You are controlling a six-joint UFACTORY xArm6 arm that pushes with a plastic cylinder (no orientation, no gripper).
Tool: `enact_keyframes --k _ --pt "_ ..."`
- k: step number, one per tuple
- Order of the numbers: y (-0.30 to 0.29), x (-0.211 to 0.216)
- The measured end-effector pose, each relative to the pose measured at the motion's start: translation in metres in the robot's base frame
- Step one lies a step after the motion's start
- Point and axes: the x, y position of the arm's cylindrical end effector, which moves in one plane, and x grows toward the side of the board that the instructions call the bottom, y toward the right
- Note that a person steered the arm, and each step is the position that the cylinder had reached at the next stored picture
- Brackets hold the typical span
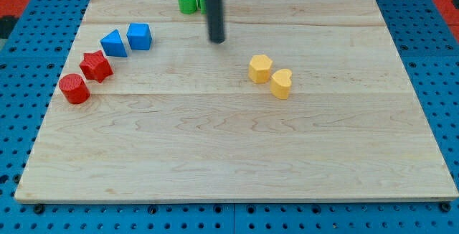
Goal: Push the green blocks slightly to the left
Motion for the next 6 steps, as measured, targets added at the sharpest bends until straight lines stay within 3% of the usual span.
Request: enact_keyframes --k 1,2,4,6 --pt "0.082 -0.060" --pt "0.081 -0.096" --pt "-0.029 -0.096" --pt "-0.056 -0.084"
